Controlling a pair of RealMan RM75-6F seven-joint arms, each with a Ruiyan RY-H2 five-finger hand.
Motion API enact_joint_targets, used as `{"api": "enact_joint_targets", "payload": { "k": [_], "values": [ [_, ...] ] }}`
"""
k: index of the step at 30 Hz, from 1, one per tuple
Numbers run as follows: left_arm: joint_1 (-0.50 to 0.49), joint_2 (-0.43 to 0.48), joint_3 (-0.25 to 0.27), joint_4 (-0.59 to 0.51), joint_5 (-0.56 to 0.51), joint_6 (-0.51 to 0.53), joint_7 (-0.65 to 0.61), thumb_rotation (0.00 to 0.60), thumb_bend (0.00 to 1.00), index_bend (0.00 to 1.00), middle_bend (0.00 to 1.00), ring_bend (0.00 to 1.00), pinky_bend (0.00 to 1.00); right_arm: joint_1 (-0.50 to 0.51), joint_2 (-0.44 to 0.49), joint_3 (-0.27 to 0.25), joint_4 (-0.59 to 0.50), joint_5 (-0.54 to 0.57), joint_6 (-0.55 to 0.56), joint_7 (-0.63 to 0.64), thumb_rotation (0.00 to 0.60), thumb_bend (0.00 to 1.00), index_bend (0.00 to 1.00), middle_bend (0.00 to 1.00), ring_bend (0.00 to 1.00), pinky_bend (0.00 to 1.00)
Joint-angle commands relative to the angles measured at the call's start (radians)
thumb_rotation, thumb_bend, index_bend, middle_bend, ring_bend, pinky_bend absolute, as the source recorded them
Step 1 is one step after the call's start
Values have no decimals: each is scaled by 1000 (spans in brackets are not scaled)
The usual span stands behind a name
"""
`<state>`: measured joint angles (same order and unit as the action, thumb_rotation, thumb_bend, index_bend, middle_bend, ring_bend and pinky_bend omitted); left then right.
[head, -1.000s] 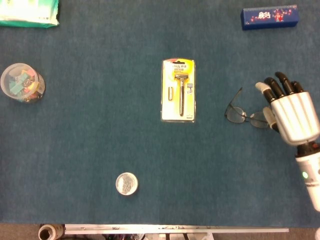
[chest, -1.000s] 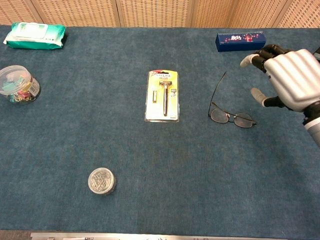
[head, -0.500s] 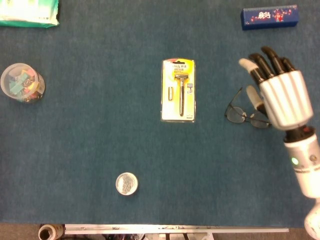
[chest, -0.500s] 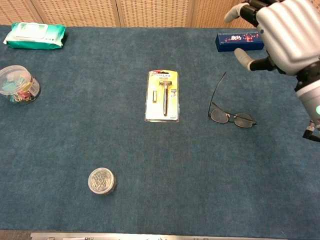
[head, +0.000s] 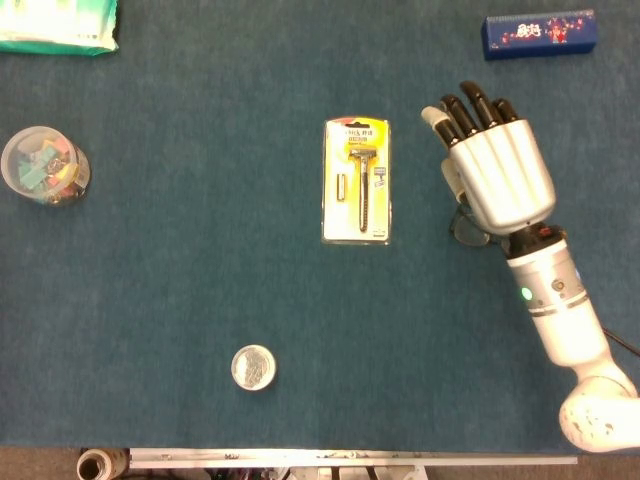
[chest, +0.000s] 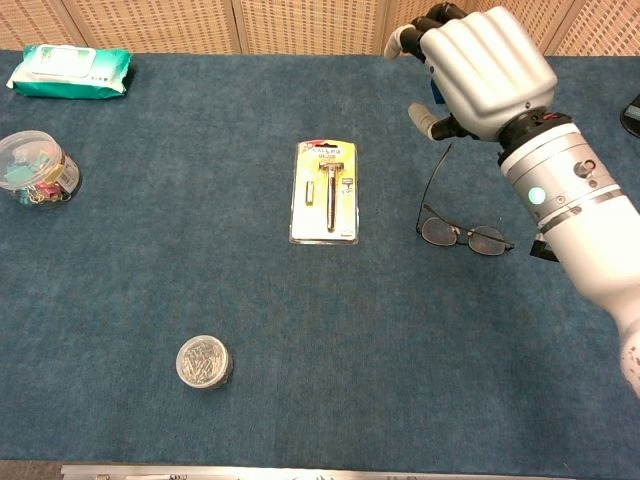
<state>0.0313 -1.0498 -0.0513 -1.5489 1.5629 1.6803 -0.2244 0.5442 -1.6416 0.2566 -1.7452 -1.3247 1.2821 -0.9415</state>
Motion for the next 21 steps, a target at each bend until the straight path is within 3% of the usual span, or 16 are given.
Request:
{"api": "enact_joint_targets", "payload": {
  "k": [1, 21],
  "values": [
    [0, 1, 1, 1, 1, -1, 0, 600, 116, 449, 449, 366, 442, 10, -15, -3, 19, 21, -7, -7, 600, 315, 310, 311, 191, 401],
    [8, -1, 3, 8, 8, 13, -13, 600, 116, 449, 449, 366, 442, 50, -68, -51, 146, 116, -39, -13, 600, 315, 310, 311, 191, 401]
  ]
}}
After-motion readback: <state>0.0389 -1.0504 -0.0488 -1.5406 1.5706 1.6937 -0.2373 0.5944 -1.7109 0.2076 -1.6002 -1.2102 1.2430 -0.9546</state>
